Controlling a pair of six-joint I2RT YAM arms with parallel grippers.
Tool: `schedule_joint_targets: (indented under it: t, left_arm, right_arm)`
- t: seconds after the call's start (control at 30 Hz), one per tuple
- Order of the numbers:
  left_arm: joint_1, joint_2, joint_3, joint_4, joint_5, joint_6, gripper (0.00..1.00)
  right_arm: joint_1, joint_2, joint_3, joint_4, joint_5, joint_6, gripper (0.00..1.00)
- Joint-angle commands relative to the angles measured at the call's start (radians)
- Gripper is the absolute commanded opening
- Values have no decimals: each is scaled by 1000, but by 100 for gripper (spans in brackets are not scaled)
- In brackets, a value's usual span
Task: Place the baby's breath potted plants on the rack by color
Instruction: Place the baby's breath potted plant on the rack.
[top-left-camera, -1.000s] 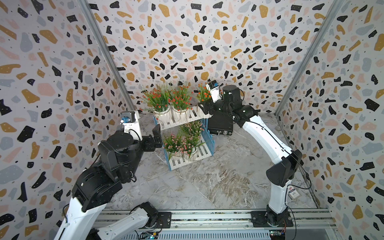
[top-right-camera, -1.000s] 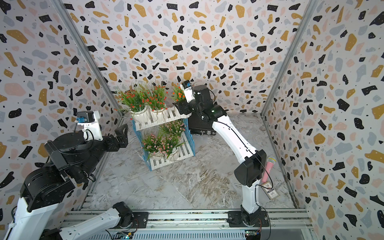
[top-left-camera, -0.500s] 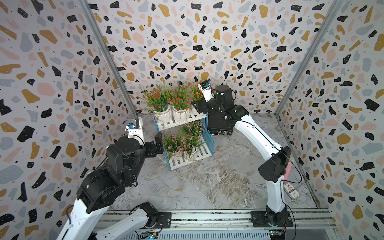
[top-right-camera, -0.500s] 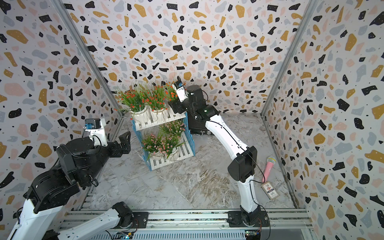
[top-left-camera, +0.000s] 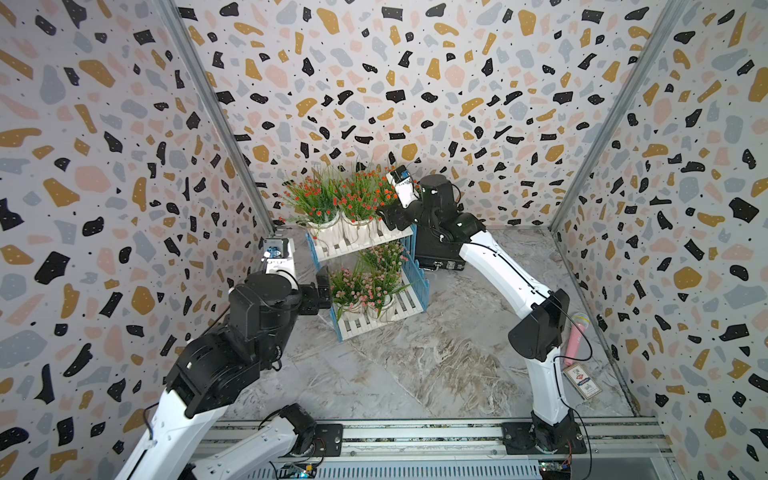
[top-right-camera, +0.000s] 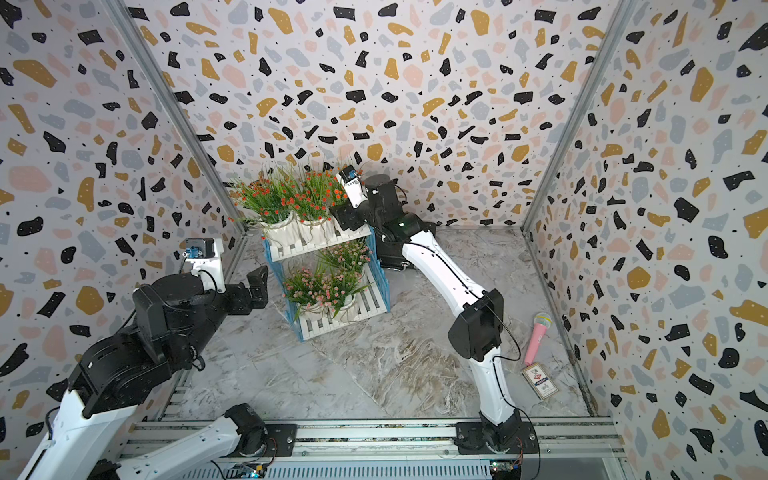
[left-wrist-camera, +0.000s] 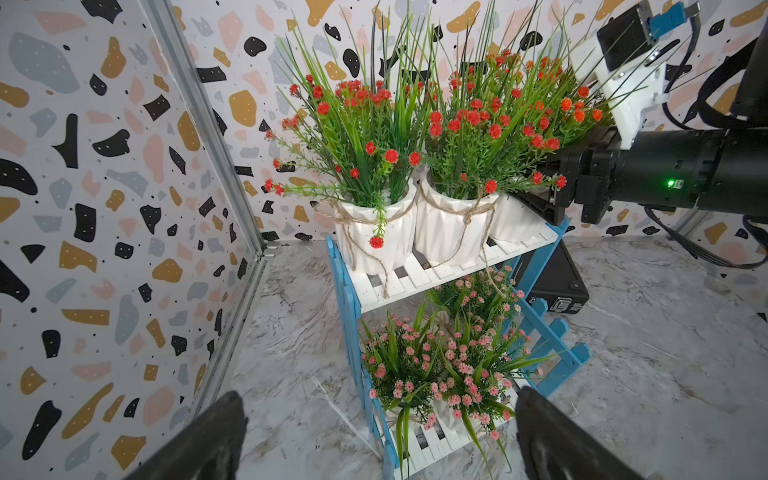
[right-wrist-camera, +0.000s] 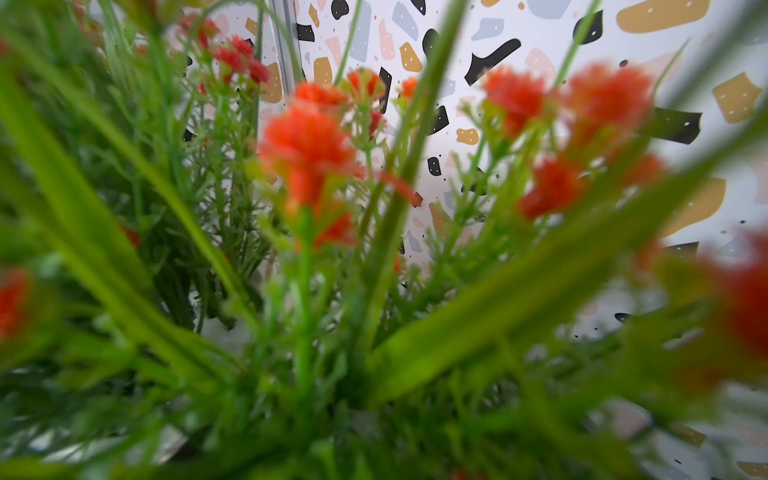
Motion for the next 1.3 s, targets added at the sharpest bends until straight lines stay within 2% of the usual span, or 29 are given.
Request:
schedule_joint_targets:
  t: [0.0, 0.13, 0.47, 0.67, 0.87, 1.27]
  left_arm:
    - [8, 8, -18, 22, 10, 4, 99]
    - [11, 18, -26, 32, 26, -1, 99]
    - [12, 37, -34, 52, 44, -3, 99]
    - [13, 46, -46, 65, 53, -6, 99]
    - [17, 60, -58, 82, 65, -9, 99]
    - [35, 71, -93, 106, 85, -17, 99]
  right_arm:
    - [20, -33, 61, 43, -12, -2, 82]
    - [20, -30, 60, 33, -15, -1, 83]
    - [20, -33, 50, 28, 6, -10, 100]
    - [20, -60, 17, 48, 12, -21, 100]
    - [20, -135, -90, 114, 10, -27, 100]
    - [19, -180, -122, 141, -25, -19, 100]
